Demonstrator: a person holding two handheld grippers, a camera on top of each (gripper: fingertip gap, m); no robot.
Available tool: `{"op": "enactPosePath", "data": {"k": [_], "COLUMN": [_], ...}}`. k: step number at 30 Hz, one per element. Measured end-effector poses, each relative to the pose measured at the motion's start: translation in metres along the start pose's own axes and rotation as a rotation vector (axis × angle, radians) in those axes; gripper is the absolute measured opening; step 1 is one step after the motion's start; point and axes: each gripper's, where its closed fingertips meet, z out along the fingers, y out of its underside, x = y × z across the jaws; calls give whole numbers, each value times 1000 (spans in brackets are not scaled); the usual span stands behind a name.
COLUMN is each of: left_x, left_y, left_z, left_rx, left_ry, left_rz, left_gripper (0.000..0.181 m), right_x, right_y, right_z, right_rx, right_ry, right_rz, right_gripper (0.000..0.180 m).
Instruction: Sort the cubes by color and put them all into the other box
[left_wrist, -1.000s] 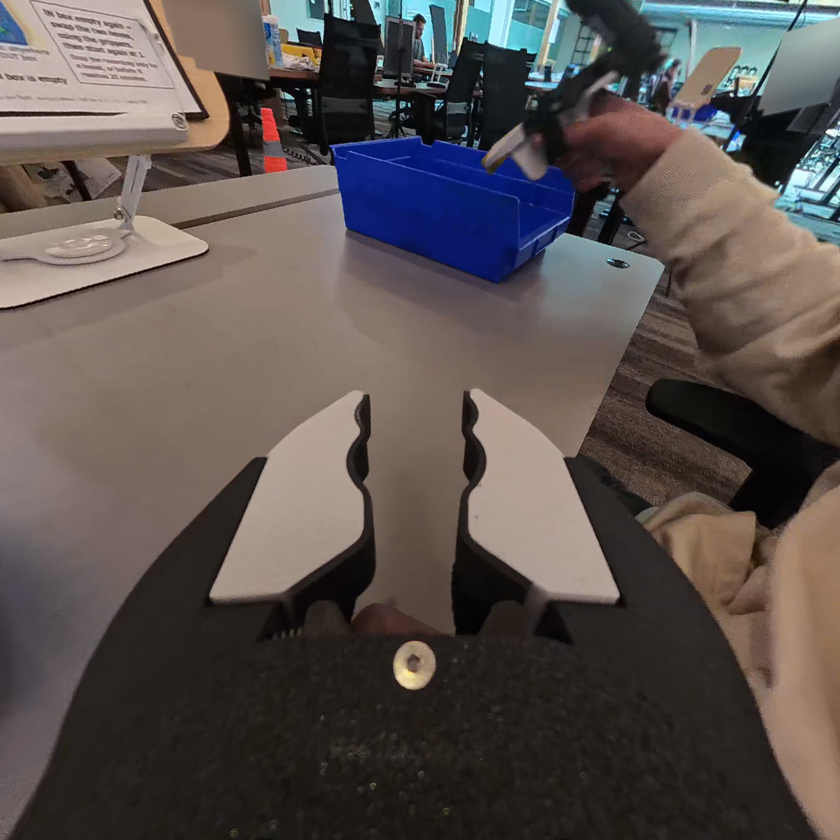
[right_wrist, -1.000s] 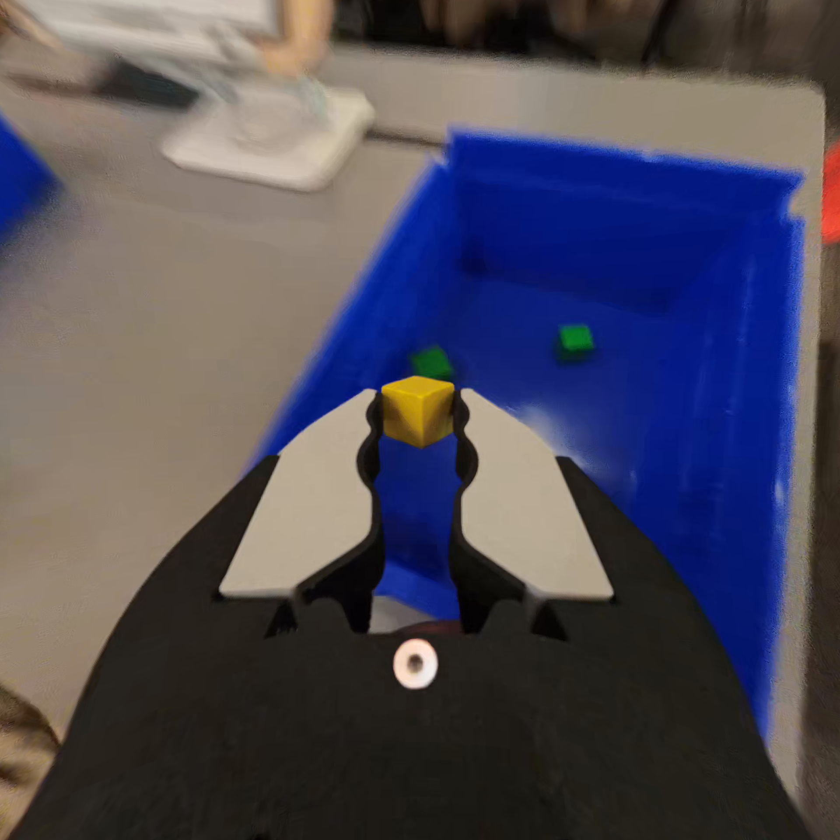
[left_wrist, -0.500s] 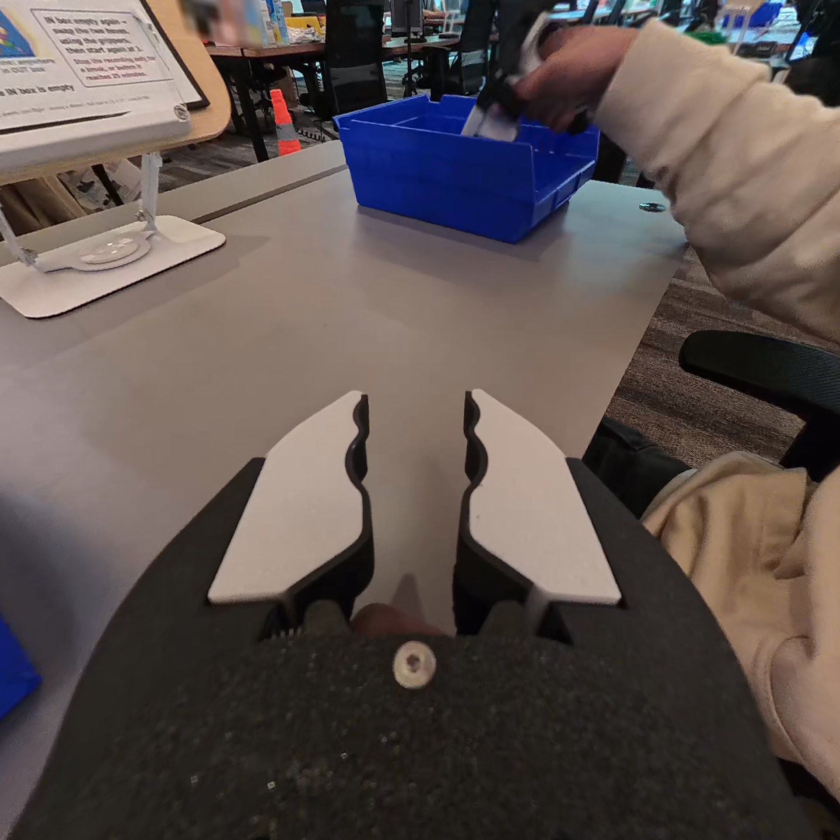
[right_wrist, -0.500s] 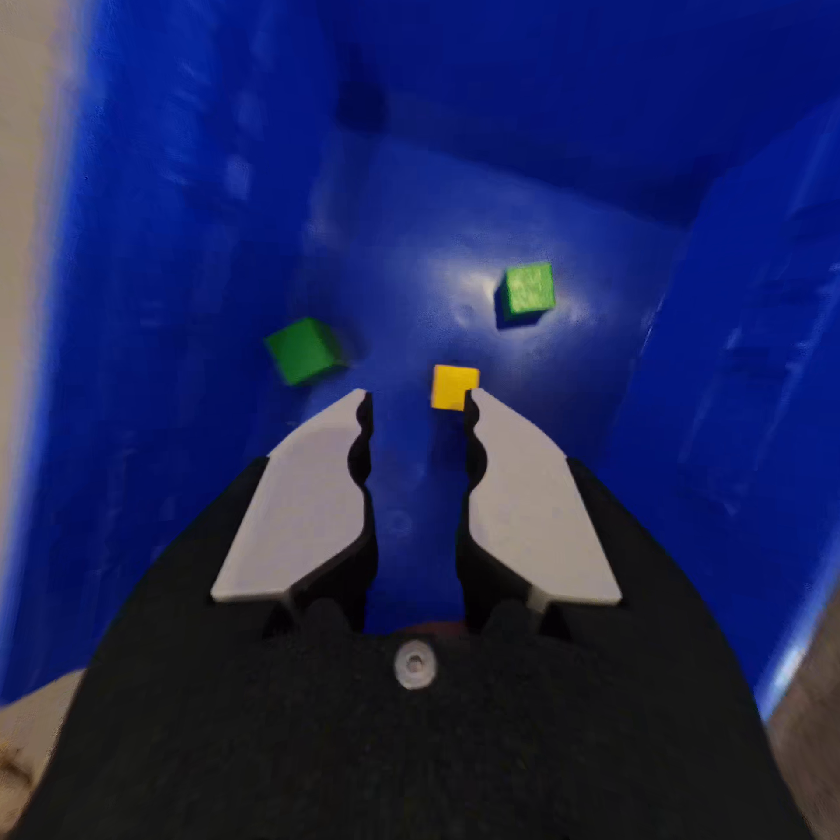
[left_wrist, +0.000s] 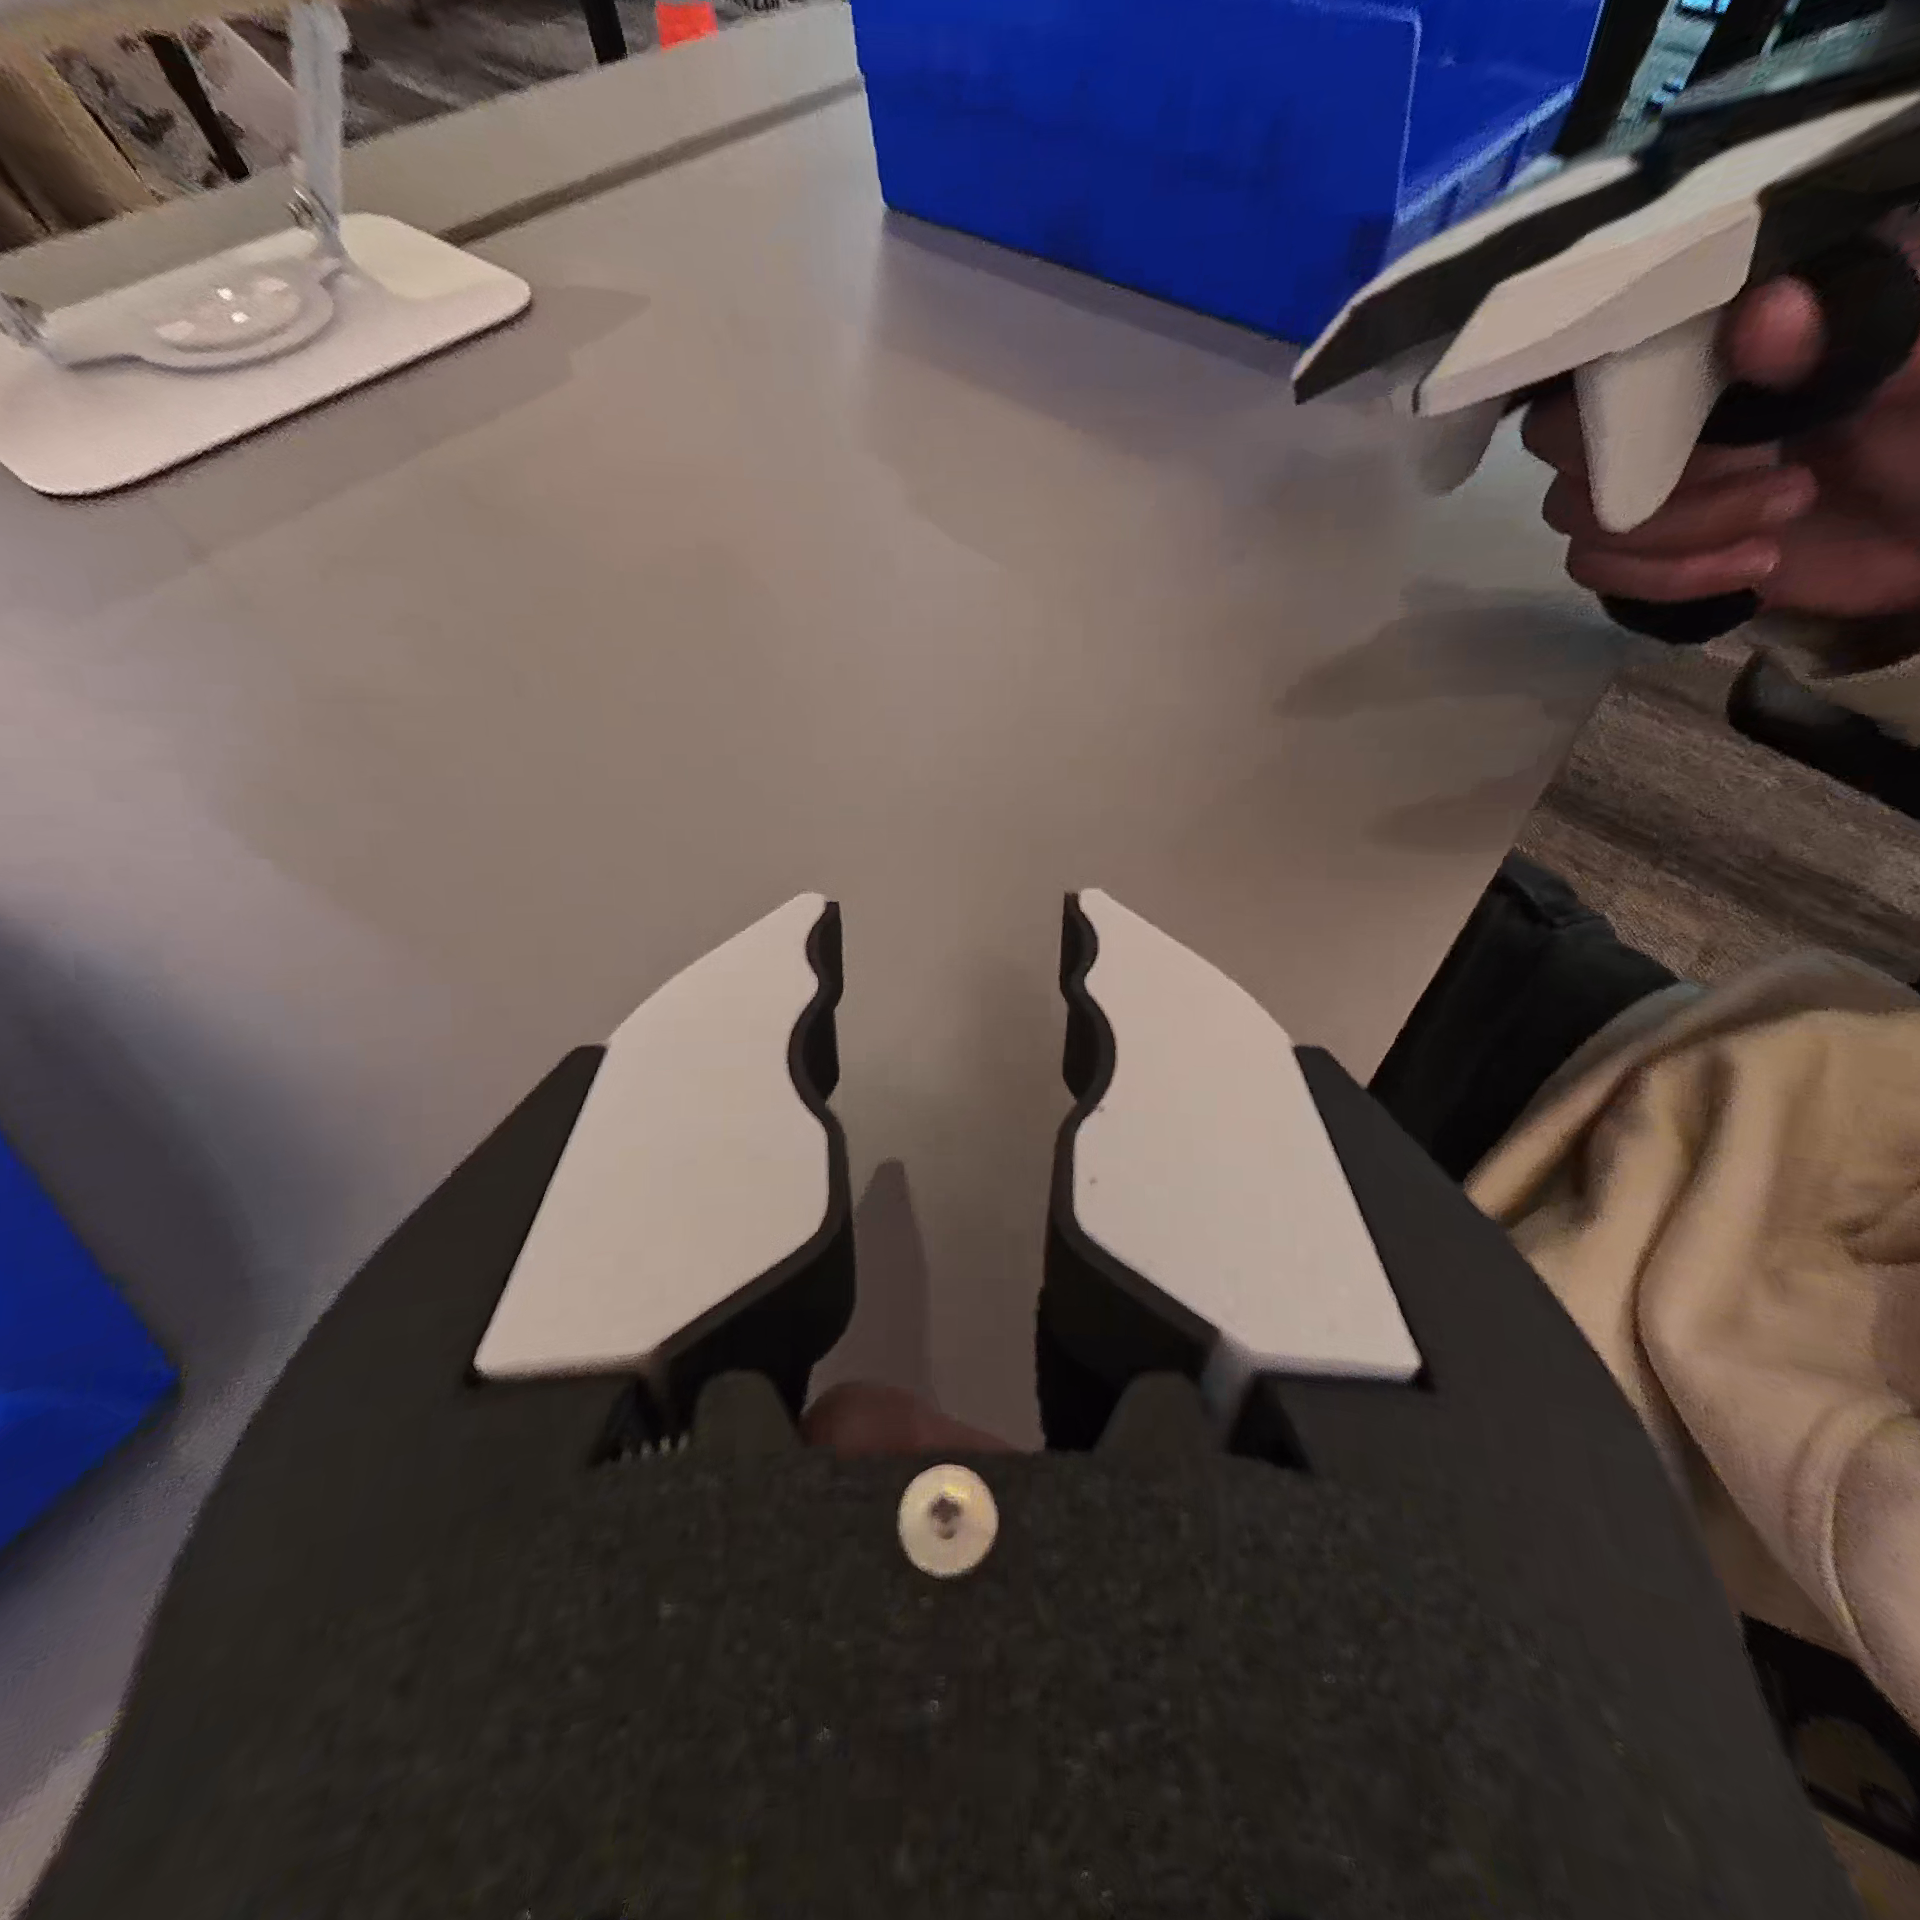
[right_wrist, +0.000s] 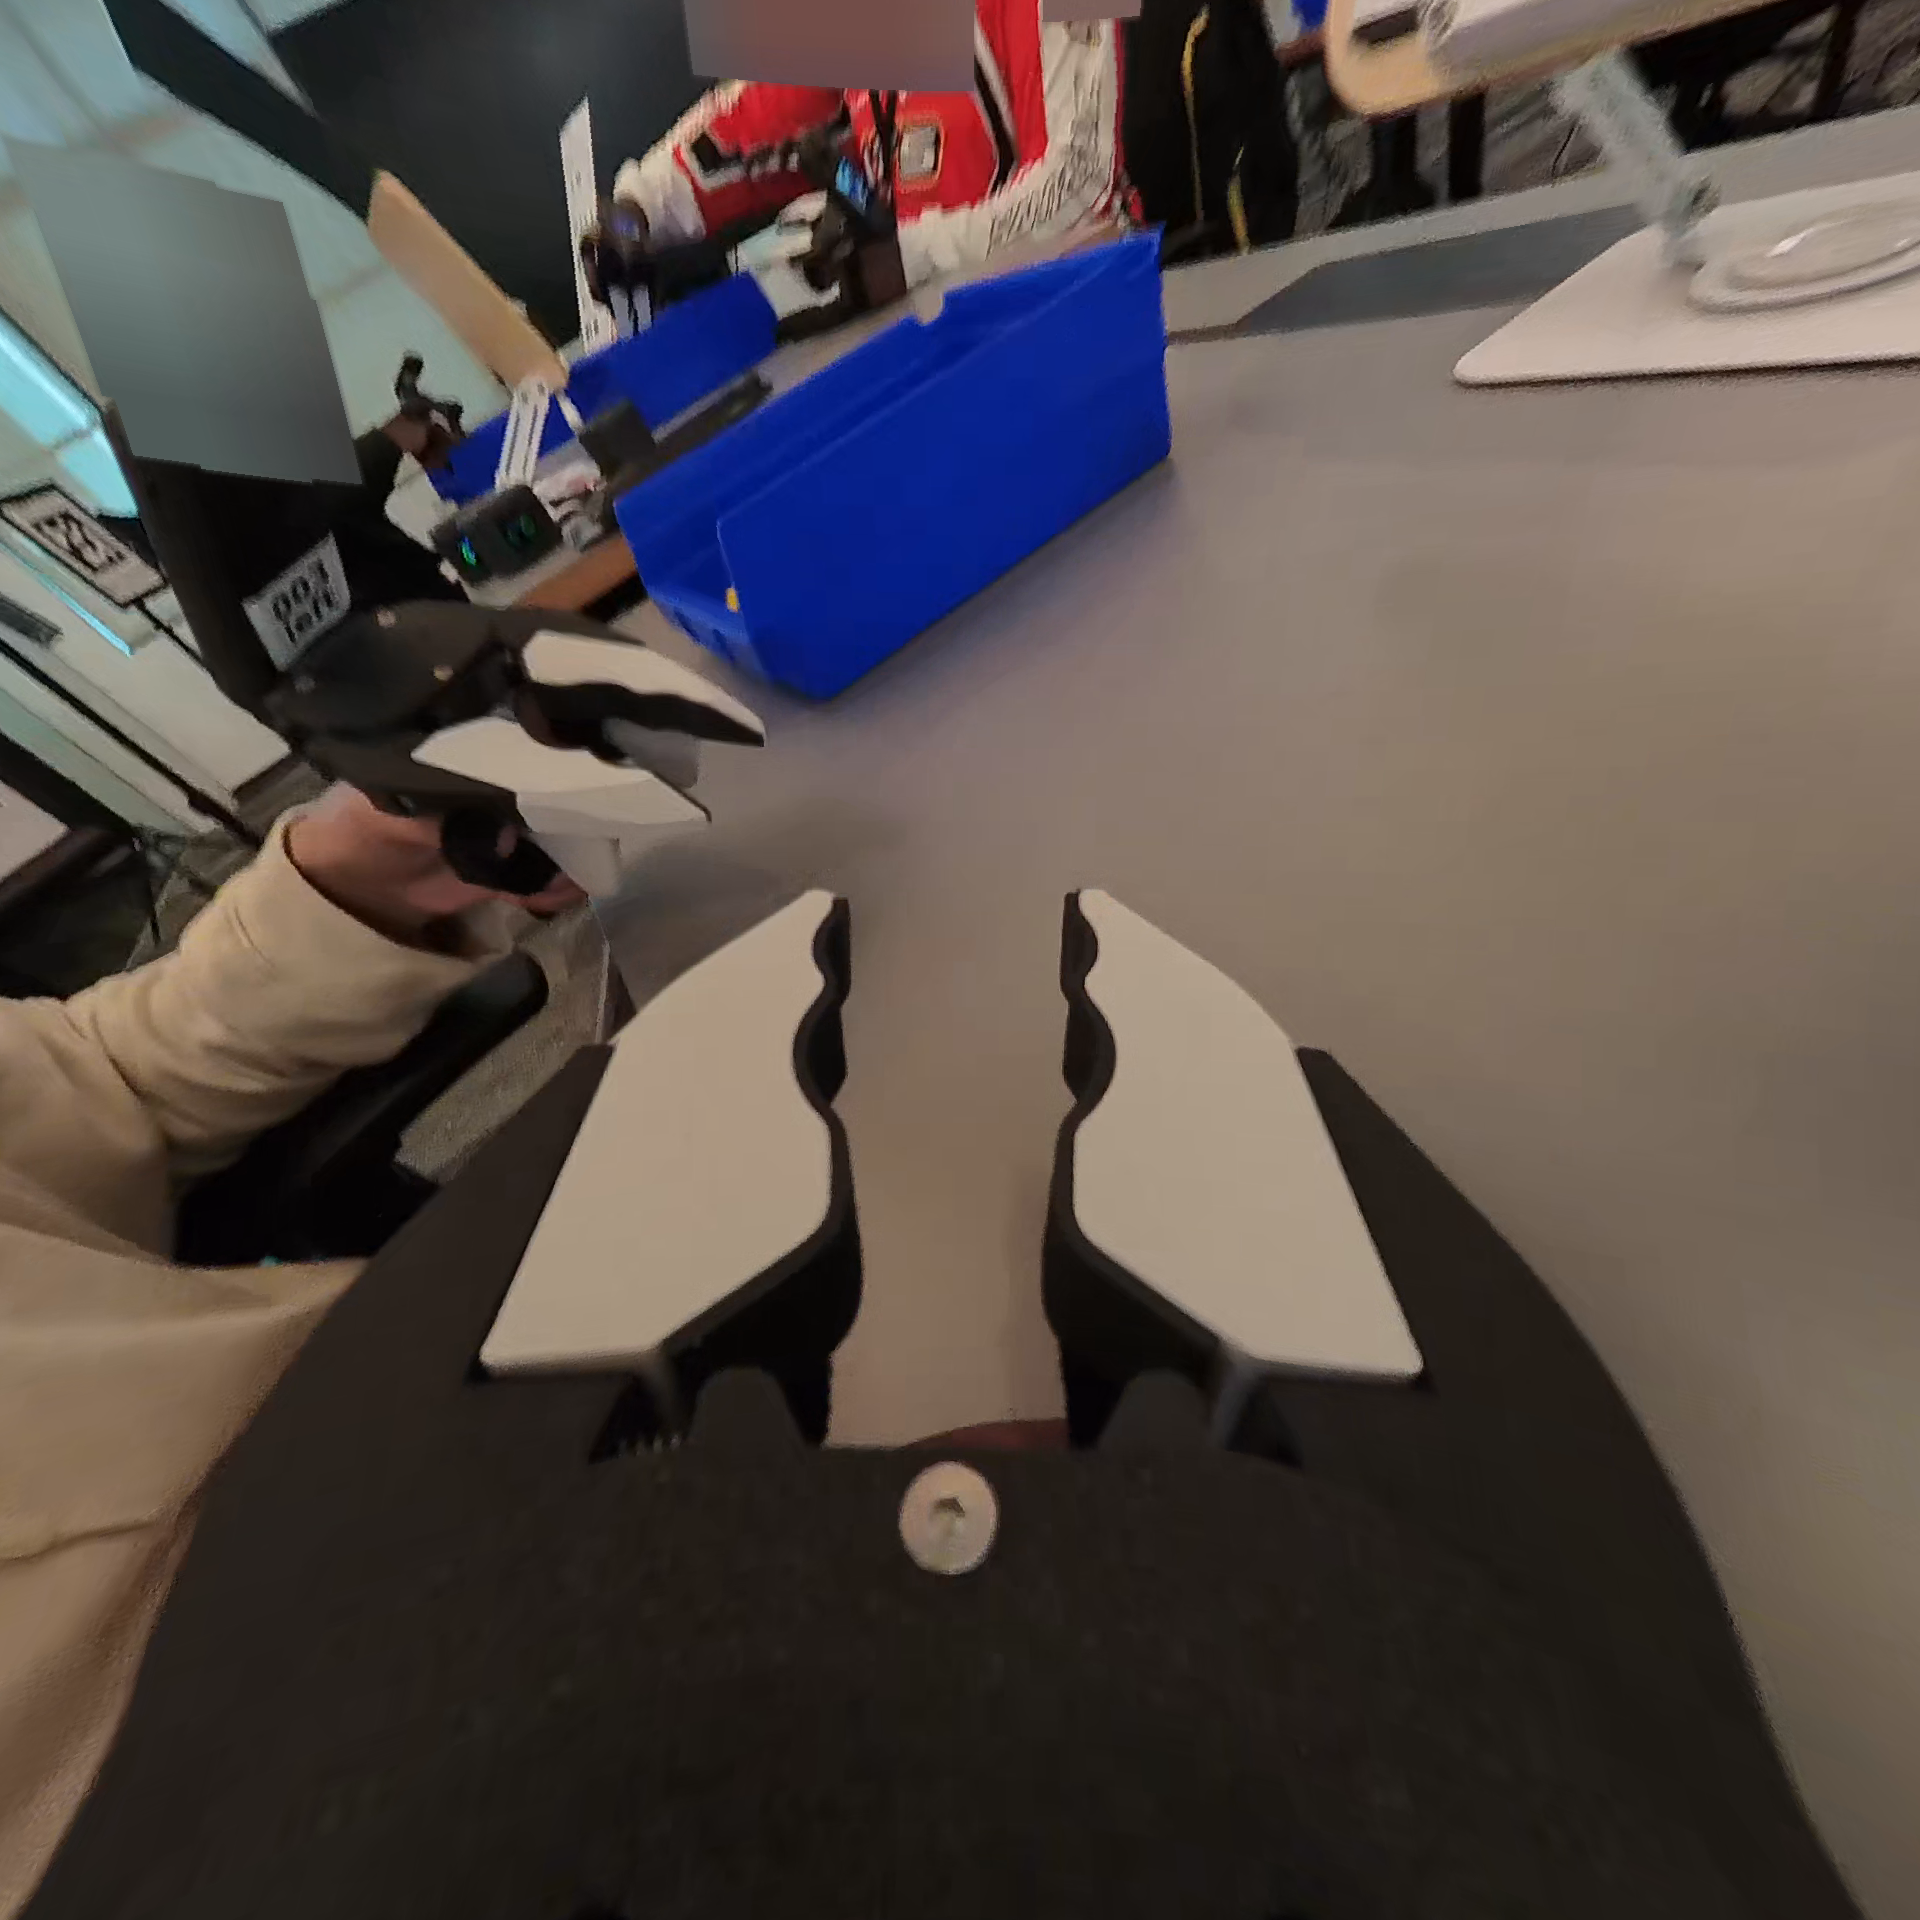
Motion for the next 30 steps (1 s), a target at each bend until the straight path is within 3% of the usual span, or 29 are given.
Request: {"op": "enactPosePath", "data": {"k": [4, 7, 12, 17, 20, 30], "left_x": [-23, -83, -185, -266, -277, -278], "left_y": [5, 16, 21, 59, 74, 102], "left_z": [-25, -63, -109, -142, -145, -153], "left_rx": [-123, -356, -632, -997, -1057, -982], "left_ry": [-32, -147, -284, -488, -517, -704], "left_rz": [10, 0, -229, -268, -379, -607], "left_gripper": [39, 39, 39, 44, 44, 38], "right_x": [-9, -17, -13, -19, -24, -34], "right_y": [3, 6, 14, 26, 34, 34], "right_z": [4, 4, 6, 10, 11, 4], "right_rx": [-21, -40, -91, -135, -158, -155], "right_ry": [-43, -86, -57, -81, -100, -203], "right_rz": [19, 32, -66, -91, -105, -61], "right_gripper": [38, 38, 37, 36, 36, 35]}}
